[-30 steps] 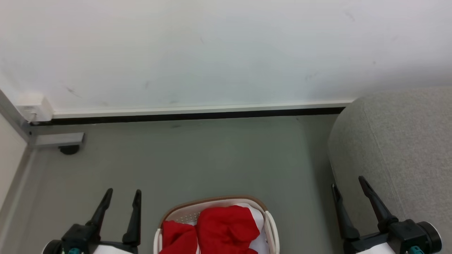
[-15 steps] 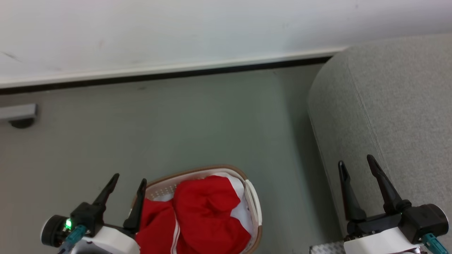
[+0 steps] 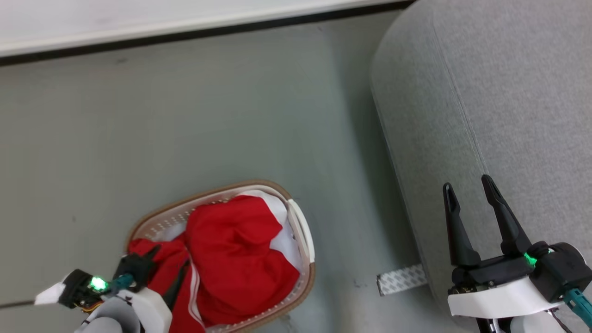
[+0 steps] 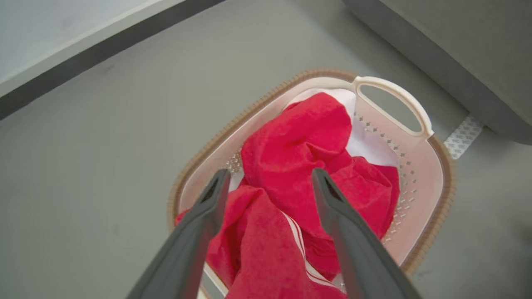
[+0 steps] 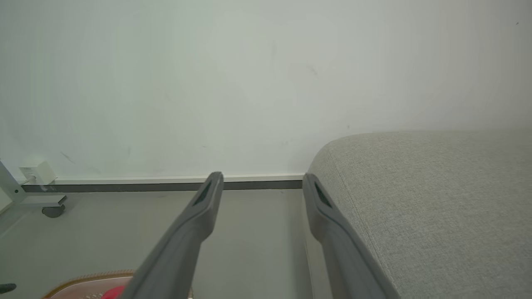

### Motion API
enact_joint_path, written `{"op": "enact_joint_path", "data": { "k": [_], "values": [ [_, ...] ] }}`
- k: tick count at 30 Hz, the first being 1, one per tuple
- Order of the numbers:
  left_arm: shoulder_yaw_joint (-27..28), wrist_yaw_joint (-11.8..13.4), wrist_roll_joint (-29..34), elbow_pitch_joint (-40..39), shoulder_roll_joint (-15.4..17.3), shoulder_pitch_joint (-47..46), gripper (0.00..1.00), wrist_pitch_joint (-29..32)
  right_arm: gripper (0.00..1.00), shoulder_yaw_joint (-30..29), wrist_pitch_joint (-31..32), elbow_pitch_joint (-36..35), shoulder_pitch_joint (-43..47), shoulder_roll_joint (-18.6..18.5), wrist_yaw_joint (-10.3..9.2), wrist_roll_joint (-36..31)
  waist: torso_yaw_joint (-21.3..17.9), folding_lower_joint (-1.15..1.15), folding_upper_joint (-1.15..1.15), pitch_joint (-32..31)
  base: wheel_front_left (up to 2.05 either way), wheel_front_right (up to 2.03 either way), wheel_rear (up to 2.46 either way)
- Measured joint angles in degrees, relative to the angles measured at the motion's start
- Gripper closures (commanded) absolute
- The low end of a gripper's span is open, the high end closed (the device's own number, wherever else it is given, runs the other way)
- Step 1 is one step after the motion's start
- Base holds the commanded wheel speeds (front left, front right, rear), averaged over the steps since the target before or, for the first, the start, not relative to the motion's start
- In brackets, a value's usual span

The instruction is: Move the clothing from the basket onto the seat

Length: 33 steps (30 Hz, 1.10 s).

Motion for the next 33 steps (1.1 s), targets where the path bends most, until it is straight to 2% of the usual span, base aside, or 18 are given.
{"op": "enact_joint_path", "data": {
  "k": [6,12,19,25,26,27,29,33],
  "values": [
    [-11.9,0.0,-4.5,9.1,2.4,-7.0,0.00,4.1,0.00,0.9,0.0,-1.0,-1.4,0.0,0.00,1.4,-2.0,0.00,0.00,3.8,0.00,0.00,0.00],
    [-21.1,0.0,-7.6,15.6,4.3,-12.6,0.00,8.4,0.00,2.1,0.0,-1.7,-2.4,0.0,0.00,2.8,-4.0,0.00,0.00,7.0,0.00,0.00,0.00],
    [-33.1,0.0,-6.6,20.5,5.1,-17.0,0.00,12.9,0.00,3.4,0.0,-2.3,-3.2,0.0,0.00,3.8,-6.2,0.00,0.00,10.0,0.00,0.00,0.00],
    [-40.0,0.0,-6.0,23.6,4.9,-19.7,0.00,15.5,0.00,4.0,0.0,-2.9,-3.5,0.0,0.00,4.9,-7.5,-0.01,0.00,12.1,0.00,0.00,0.00],
    [-41.0,0.0,-6.0,23.9,4.8,-19.8,0.18,15.5,0.00,4.1,0.0,-3.0,-3.6,0.0,0.00,5.1,-7.7,-0.01,0.00,12.5,0.00,0.00,0.00],
    [-41.9,0.0,-6.2,24.1,4.7,-20.0,0.49,15.5,0.00,4.2,0.0,-3.0,-3.8,0.0,0.00,5.2,-7.9,-0.01,0.00,12.8,0.00,0.00,0.00],
    [-43.2,0.0,-7.0,24.5,4.7,-20.5,1.00,15.5,0.00,4.3,0.0,-3.2,-3.9,0.0,0.00,5.3,-8.2,-0.01,0.00,13.3,0.00,0.00,0.00],
    [-44.9,0.0,-9.0,25.3,4.3,-21.0,1.00,15.0,0.00,4.3,0.0,-3.3,-3.9,0.0,0.00,5.3,-8.3,-0.01,0.00,13.9,0.00,0.00,0.00]
  ]
}}
